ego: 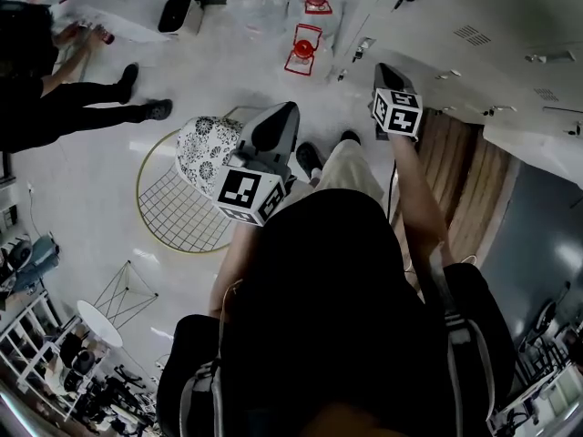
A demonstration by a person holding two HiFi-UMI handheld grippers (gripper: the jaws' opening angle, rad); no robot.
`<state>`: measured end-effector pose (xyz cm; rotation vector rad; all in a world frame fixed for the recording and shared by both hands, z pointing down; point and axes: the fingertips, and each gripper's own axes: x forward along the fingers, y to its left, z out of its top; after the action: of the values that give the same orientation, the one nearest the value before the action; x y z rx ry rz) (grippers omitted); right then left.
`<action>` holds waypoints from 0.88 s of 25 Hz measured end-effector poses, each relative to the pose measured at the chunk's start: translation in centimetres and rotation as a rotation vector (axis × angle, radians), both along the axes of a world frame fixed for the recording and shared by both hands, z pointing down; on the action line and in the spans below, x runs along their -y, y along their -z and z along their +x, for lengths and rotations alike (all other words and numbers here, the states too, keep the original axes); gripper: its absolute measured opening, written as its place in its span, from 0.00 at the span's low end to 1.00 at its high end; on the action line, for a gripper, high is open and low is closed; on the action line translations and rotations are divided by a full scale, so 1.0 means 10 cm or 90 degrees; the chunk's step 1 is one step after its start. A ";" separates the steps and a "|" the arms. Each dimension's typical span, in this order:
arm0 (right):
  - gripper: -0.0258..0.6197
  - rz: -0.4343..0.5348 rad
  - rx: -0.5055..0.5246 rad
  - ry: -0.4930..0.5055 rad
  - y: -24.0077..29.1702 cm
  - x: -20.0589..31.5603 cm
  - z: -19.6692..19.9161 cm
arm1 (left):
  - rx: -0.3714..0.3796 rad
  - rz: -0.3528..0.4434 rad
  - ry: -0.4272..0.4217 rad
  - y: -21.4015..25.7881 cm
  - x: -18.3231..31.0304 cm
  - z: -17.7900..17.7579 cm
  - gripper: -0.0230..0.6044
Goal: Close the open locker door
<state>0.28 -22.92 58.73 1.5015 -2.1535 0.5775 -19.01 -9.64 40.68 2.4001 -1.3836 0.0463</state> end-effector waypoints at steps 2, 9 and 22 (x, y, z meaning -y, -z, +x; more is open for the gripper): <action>0.04 0.008 0.004 0.009 0.05 -0.03 0.03 | 0.002 0.001 -0.002 0.01 -0.01 0.06 0.07; 0.04 0.032 0.012 0.055 0.28 -0.20 0.15 | 0.005 0.004 -0.002 0.12 -0.10 0.37 0.07; 0.04 0.099 0.056 0.130 1.00 -0.88 0.44 | -0.015 0.029 0.010 0.35 -0.52 1.10 0.07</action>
<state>4.69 -14.14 48.68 1.3316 -2.4320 0.4214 -7.98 -4.42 37.15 2.4181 -1.4072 -0.0186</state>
